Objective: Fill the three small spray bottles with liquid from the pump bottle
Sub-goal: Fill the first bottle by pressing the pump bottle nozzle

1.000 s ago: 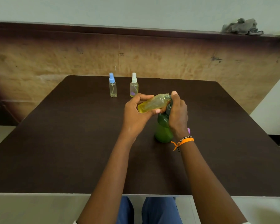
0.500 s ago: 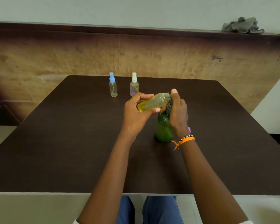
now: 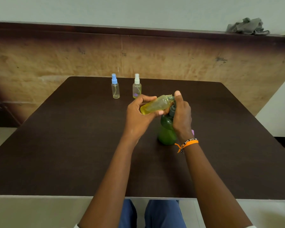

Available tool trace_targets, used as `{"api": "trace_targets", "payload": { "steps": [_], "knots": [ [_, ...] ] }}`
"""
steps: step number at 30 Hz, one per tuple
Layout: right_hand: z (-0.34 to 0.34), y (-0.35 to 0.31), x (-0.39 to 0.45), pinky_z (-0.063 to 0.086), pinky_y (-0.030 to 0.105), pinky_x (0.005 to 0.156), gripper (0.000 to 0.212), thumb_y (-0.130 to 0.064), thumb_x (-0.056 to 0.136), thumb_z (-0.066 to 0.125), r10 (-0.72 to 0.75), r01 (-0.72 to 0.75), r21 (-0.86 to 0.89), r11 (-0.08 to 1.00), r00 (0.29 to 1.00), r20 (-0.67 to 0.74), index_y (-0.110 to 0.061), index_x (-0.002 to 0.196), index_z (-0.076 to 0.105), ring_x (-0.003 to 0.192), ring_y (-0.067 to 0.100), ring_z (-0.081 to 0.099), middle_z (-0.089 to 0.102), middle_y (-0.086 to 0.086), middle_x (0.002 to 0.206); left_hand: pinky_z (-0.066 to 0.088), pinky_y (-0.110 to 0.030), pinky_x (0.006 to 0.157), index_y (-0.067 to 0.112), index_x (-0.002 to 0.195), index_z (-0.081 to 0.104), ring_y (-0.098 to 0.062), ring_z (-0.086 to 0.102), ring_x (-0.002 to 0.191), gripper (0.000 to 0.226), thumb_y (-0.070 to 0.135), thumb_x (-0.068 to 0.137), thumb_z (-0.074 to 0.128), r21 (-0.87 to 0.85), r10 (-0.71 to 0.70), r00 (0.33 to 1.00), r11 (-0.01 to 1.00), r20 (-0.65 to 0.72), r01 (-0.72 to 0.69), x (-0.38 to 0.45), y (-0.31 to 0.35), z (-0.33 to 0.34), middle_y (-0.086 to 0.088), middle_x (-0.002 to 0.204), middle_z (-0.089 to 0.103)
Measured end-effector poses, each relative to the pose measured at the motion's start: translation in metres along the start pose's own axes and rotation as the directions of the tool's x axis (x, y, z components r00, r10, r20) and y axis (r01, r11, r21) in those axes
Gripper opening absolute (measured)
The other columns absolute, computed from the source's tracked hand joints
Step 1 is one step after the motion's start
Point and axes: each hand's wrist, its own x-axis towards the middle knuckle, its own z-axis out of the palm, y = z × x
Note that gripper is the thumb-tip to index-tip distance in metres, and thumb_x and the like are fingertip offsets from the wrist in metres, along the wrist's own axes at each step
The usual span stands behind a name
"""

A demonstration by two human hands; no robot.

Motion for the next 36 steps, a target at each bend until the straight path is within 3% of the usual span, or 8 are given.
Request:
{"api": "trace_targets", "payload": {
  "steps": [3, 6, 9, 14, 18, 22, 27, 36],
  "knots": [
    [-0.0002, 0.0000, 0.0015, 0.036, 0.033, 0.067, 0.062, -0.038, 0.095, 0.033, -0.013, 0.013, 0.047, 0.999, 1.000, 0.015, -0.025, 0.037, 0.053, 0.049, 0.002, 0.045, 0.051, -0.014, 0.040, 0.052, -0.017, 0.075, 0.022, 0.092, 0.064, 0.000, 0.064, 0.087, 0.040, -0.002, 0.065, 0.080, 0.026, 0.001, 1.000, 1.000, -0.004, -0.001, 0.0002, -0.0006, -0.0006, 0.007, 0.097, 0.067],
    [0.0007, 0.0003, 0.0023, 0.038, 0.038, 0.068, 0.054, -0.040, 0.085, 0.033, -0.027, 0.024, 0.092, 0.996, 0.999, 0.034, -0.025, 0.037, 0.052, 0.051, 0.006, 0.044, 0.049, -0.011, 0.040, 0.053, -0.017, 0.075, 0.022, 0.092, 0.064, -0.004, 0.065, 0.088, 0.040, -0.002, 0.065, 0.080, 0.028, -0.002, 1.000, 1.000, -0.006, 0.002, -0.0013, -0.0010, -0.0013, 0.005, 0.098, 0.067],
    [0.0006, 0.0018, 0.0012, 0.035, 0.033, 0.065, 0.060, -0.037, 0.094, 0.035, -0.008, 0.008, 0.062, 0.998, 1.000, 0.003, -0.025, 0.037, 0.052, 0.049, 0.004, 0.043, 0.048, -0.014, 0.038, 0.053, -0.018, 0.075, 0.024, 0.092, 0.064, -0.006, 0.065, 0.090, 0.040, -0.002, 0.065, 0.080, 0.028, 0.004, 1.000, 1.000, -0.017, -0.004, -0.0017, -0.0008, -0.0009, 0.006, 0.099, 0.067],
    [0.0003, 0.0005, 0.0005, 0.042, 0.034, 0.071, 0.069, -0.058, 0.092, 0.027, 0.005, -0.006, 0.025, 1.000, 0.999, 0.035, -0.012, 0.049, 0.054, 0.062, 0.017, 0.058, 0.058, -0.006, 0.047, 0.054, -0.022, 0.080, 0.027, 0.091, 0.063, -0.007, 0.065, 0.095, 0.041, 0.000, 0.065, 0.080, 0.023, 0.007, 1.000, 1.000, -0.015, -0.006, -0.0009, 0.0015, -0.0007, 0.008, 0.102, 0.067],
    [-0.0029, -0.0041, -0.0008, 0.034, 0.034, 0.067, 0.063, -0.032, 0.099, 0.036, 0.022, -0.021, 0.036, 0.999, 1.000, -0.011, -0.019, 0.038, 0.048, 0.055, 0.007, 0.043, 0.049, -0.014, 0.039, 0.053, -0.019, 0.077, 0.027, 0.091, 0.063, -0.006, 0.065, 0.092, 0.041, -0.001, 0.065, 0.080, 0.028, 0.005, 1.000, 1.000, -0.018, -0.004, -0.0011, 0.0007, -0.0003, 0.008, 0.098, 0.068],
    [-0.0038, -0.0054, -0.0013, 0.034, 0.032, 0.064, 0.056, -0.024, 0.097, 0.038, 0.004, -0.004, -0.003, 1.000, 1.000, -0.030, -0.019, 0.042, 0.040, 0.049, 0.002, 0.045, 0.048, -0.014, 0.038, 0.052, -0.016, 0.074, 0.024, 0.090, 0.064, -0.002, 0.065, 0.088, 0.041, -0.004, 0.065, 0.079, 0.022, -0.006, 1.000, 1.000, -0.023, 0.007, -0.0027, -0.0019, 0.0002, 0.009, 0.096, 0.068],
    [-0.0026, -0.0071, -0.0023, 0.034, 0.031, 0.061, 0.065, -0.034, 0.099, 0.035, 0.027, -0.027, 0.012, 1.000, 1.000, -0.015, -0.018, 0.038, 0.047, 0.052, 0.007, 0.042, 0.048, -0.015, 0.037, 0.052, -0.016, 0.072, 0.018, 0.095, 0.064, -0.001, 0.065, 0.087, 0.039, -0.004, 0.066, 0.079, 0.006, -0.002, 1.000, 1.000, -0.028, 0.002, -0.0024, -0.0007, 0.0006, 0.006, 0.098, 0.068],
    [-0.0003, -0.0068, -0.0030, 0.043, 0.043, 0.073, 0.060, -0.057, 0.089, 0.034, 0.073, -0.073, 0.010, 0.997, 0.997, 0.015, -0.004, 0.070, 0.055, 0.069, 0.016, 0.049, 0.055, 0.001, 0.068, 0.051, -0.014, 0.073, 0.023, 0.092, 0.063, 0.000, 0.065, 0.089, 0.040, -0.002, 0.066, 0.080, -0.002, 0.004, 1.000, 1.000, -0.023, -0.004, -0.0020, 0.0000, 0.0004, 0.010, 0.098, 0.067]
  ]
}}
